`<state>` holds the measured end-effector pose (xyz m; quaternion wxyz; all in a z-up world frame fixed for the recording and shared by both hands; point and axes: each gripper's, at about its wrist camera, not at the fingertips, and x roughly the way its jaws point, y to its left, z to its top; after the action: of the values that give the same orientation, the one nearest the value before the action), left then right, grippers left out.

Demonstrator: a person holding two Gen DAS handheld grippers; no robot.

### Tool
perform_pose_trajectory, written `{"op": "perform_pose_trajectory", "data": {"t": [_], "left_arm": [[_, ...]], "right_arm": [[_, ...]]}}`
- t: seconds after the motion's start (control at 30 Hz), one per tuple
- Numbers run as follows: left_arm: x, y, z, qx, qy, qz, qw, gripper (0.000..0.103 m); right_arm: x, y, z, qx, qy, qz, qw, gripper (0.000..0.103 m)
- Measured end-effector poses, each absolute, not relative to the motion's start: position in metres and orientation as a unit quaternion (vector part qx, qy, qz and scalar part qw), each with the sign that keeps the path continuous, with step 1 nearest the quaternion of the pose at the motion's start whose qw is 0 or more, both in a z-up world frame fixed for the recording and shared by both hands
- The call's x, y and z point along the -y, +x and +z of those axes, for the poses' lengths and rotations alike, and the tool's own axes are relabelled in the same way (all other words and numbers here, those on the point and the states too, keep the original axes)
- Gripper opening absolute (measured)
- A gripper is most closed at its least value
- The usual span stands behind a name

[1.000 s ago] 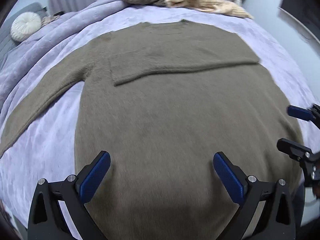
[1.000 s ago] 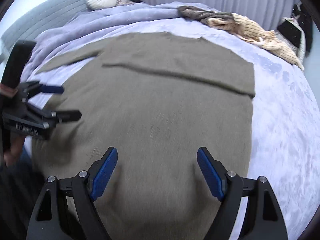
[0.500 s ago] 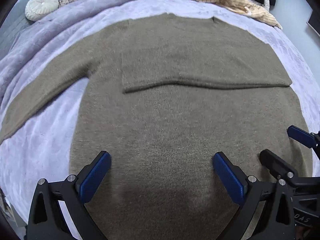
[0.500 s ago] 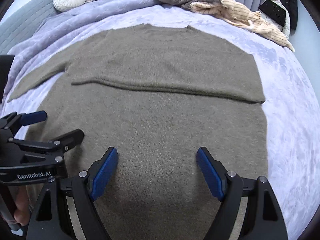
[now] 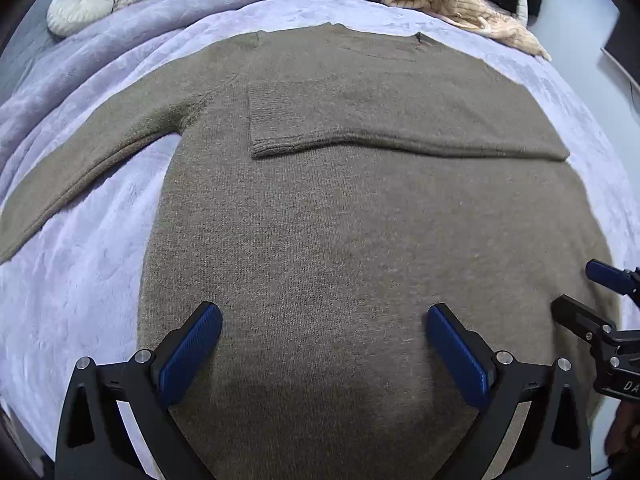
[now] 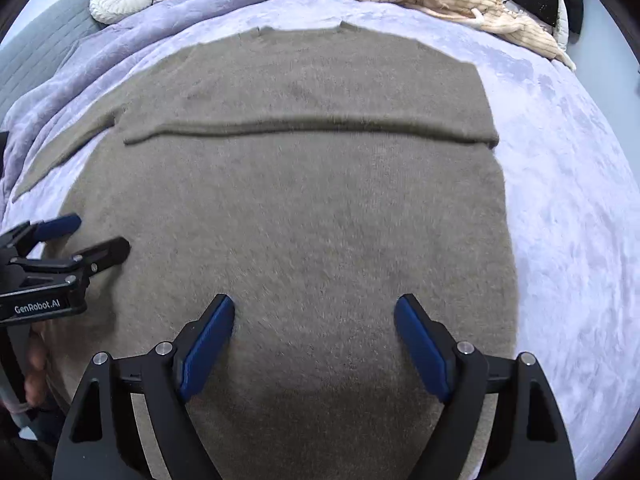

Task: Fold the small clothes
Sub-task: 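Grasp the other sleeve cuff with the left gripper and lift it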

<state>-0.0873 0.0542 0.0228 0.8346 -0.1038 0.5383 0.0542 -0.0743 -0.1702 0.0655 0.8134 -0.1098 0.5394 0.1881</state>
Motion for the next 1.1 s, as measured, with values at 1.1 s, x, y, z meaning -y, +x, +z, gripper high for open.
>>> {"op": "perform_pose_trajectory", "data": {"t": [1.1], "left_arm": [[-0.466, -0.196, -0.022, -0.262, -0.525, 0.281, 0.759, 0.103]], "right_arm": [[-0.036, -0.072, 0.078, -0.489, -0.25, 0.281, 0.787, 0.086]]}}
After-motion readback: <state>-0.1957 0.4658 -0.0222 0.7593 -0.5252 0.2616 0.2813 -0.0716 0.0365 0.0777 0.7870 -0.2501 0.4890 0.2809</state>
